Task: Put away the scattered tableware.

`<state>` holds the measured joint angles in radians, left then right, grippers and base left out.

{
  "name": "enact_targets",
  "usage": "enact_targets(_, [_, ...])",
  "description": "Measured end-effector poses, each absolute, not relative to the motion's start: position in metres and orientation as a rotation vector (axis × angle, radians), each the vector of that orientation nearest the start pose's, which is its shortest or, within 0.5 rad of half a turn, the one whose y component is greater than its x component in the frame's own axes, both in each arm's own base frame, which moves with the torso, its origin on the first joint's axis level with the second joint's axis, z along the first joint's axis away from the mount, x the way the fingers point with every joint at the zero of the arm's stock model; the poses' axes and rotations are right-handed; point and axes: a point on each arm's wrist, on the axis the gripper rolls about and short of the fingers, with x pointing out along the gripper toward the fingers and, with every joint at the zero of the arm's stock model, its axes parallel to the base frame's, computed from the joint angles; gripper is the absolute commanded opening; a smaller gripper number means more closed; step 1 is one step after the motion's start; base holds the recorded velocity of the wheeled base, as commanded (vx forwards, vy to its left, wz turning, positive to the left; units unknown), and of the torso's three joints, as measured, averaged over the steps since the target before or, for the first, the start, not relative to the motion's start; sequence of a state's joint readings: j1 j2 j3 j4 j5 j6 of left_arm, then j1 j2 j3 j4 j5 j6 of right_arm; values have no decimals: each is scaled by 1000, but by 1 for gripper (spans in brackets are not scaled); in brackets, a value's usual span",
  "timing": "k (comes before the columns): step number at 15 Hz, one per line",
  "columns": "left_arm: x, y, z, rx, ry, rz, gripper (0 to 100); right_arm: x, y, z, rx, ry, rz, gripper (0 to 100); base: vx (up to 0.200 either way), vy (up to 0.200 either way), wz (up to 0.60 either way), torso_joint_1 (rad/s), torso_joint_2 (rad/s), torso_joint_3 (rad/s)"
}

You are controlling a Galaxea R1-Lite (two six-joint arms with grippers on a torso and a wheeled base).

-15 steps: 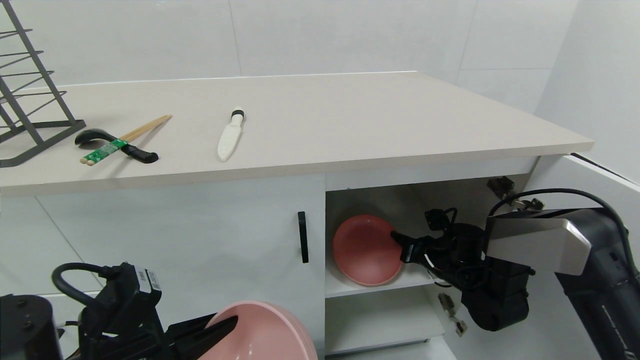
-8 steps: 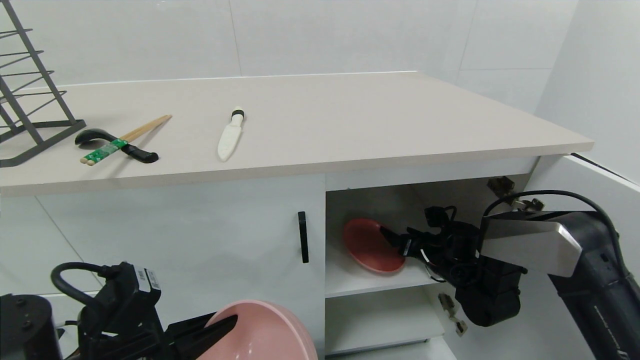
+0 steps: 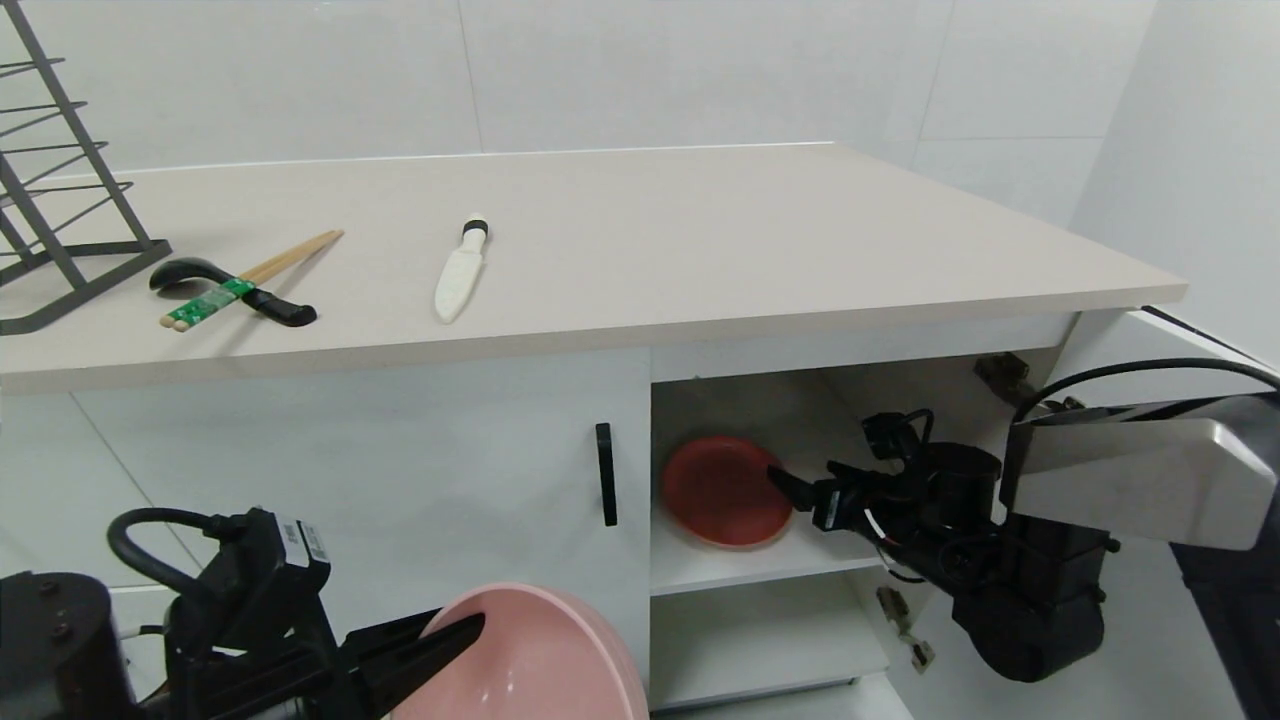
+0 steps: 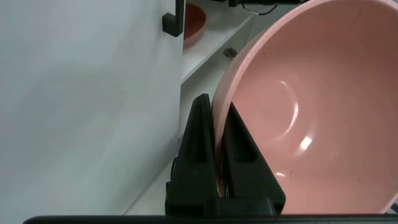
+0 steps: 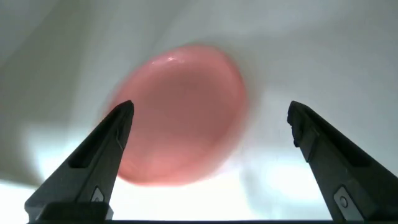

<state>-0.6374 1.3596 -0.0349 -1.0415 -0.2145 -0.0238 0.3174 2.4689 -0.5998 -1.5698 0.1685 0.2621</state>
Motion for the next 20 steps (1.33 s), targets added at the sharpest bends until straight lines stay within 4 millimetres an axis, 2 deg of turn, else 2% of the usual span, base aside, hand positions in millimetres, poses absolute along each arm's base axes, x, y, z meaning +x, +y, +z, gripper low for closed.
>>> enact_targets(5, [122,-100,117,64,275,-868,0,282,114,7,204,397,485,100,0,0,0,0,0,0])
enact_targets(7, [125,-104,116,110,264,-882,0,260,112,24,140,375,475,100,0,0,0,0,0,0])
enact_targets(12, [134,-123,121,118,212,-935,0,206,95,57,53,346,483,100,0,0,0,0,0,0])
enact_targets(15, [140,-139,121,111,158,-971,0,188,86,74,40,280,458,100,0,0,0,0,0,0])
enact_targets(20, [156,-183,112,179,87,-966,0,178,81,96,59,175,457,100,0,0,0,0,0,0])
